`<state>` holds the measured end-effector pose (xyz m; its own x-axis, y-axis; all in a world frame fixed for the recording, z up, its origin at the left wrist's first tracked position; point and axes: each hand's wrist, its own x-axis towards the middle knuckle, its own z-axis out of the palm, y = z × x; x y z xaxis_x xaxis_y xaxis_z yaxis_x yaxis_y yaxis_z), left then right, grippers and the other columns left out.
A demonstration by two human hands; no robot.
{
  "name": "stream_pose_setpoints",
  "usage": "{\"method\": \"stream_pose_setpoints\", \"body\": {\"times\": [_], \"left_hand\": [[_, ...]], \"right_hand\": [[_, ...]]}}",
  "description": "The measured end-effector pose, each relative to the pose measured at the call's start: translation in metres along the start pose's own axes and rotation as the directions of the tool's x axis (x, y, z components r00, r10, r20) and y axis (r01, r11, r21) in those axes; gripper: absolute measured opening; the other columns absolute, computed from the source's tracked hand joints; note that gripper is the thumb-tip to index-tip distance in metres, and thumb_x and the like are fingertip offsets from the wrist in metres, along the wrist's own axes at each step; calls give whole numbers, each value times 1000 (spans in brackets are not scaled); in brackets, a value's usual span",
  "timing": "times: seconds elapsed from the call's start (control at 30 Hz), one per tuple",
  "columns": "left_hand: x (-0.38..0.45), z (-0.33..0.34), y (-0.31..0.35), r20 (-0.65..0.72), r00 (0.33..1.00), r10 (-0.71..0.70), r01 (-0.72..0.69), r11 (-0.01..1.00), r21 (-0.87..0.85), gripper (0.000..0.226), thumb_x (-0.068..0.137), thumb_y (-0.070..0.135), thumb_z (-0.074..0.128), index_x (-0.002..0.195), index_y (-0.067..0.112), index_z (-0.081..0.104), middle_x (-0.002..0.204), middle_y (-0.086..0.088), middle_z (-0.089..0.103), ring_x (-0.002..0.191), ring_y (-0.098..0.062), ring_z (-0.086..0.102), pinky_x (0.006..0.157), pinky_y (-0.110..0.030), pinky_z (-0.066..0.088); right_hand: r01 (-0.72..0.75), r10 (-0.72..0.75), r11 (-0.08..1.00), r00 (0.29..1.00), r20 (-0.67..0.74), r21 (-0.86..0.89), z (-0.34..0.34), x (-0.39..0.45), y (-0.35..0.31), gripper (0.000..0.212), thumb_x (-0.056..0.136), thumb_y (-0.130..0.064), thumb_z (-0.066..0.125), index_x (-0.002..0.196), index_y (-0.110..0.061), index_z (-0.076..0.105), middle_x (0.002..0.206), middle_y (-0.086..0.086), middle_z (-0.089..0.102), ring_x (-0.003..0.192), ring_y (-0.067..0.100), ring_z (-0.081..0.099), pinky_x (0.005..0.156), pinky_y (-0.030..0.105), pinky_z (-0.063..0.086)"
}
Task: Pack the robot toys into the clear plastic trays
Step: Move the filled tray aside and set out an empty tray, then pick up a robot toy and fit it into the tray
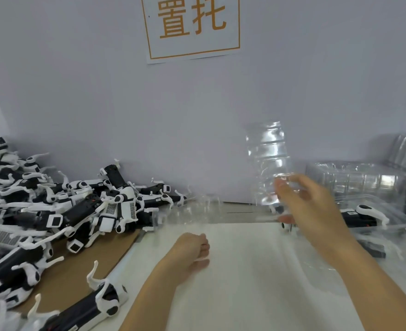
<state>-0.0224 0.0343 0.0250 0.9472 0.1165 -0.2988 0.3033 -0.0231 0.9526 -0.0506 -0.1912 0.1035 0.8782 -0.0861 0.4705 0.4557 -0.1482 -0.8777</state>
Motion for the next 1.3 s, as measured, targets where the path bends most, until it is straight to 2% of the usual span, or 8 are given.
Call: {"method": "stream_pose_setpoints", "body": {"times": [0.13,0.27,0.43,0.67,0.8,0.93,1.13,1.3], "left_hand": [[-26,-25,34,139,989,57,-145,607,781,41,101,44,47,120,11,63,114,3,68,94,-14,69,89,-32,52],[-41,-86,50,-90,990,112,58,260,964,42,98,50,50,131,25,55,134,3,50,115,-19,54,99,-32,41],[-48,-147,44,-440,897,44,419,234,877,33,102,12,37,127,-1,54,135,-19,54,124,-33,54,105,-40,45],[-50,-128,28,-309,949,67,235,501,833,33,96,-6,37,116,9,59,111,-8,64,93,-22,61,74,-31,50],[-69,-114,65,-299,874,383,-92,734,672,48,83,-18,32,85,17,64,96,-5,67,73,-18,54,63,-31,37],[-92,-69,100,-276,575,770,-649,635,419,61,74,-23,26,78,27,61,90,5,68,85,-11,64,63,-26,43],[-94,11,84,275,516,811,-814,565,-138,30,91,-5,51,96,21,64,104,-5,71,96,-19,69,75,-29,54],[-73,35,61,461,540,705,-728,665,-166,29,92,-3,49,102,15,70,113,-9,73,112,-25,67,93,-34,54]], "right_hand": [[-10,97,973,926,365,-231,-4,-2,1,12,89,-41,68,100,-37,70,89,-7,74,88,11,68,76,30,53],[87,248,854,800,547,-514,-7,-8,-3,21,76,-42,81,91,-52,70,105,-29,66,104,-10,59,87,16,44],[103,484,687,674,558,-720,8,-19,4,47,64,-56,84,106,-59,64,115,-29,57,111,-4,55,98,26,45],[60,332,806,777,535,-588,8,-16,7,27,86,-64,61,111,-56,59,109,-29,64,114,-14,50,90,19,38],[73,241,856,819,521,-512,17,-17,9,22,93,-52,56,115,-51,61,104,-25,66,107,-18,53,79,7,39],[-193,235,972,836,496,-134,40,-22,0,27,102,-44,45,117,-35,64,97,-7,75,96,7,69,83,27,58],[-688,259,531,688,678,495,42,-19,-14,69,92,-63,45,123,-4,65,114,16,69,96,35,67,75,40,54],[-519,369,700,851,375,490,8,-7,-4,40,70,-28,72,103,-6,66,86,16,59,77,29,55,66,37,40]]}}
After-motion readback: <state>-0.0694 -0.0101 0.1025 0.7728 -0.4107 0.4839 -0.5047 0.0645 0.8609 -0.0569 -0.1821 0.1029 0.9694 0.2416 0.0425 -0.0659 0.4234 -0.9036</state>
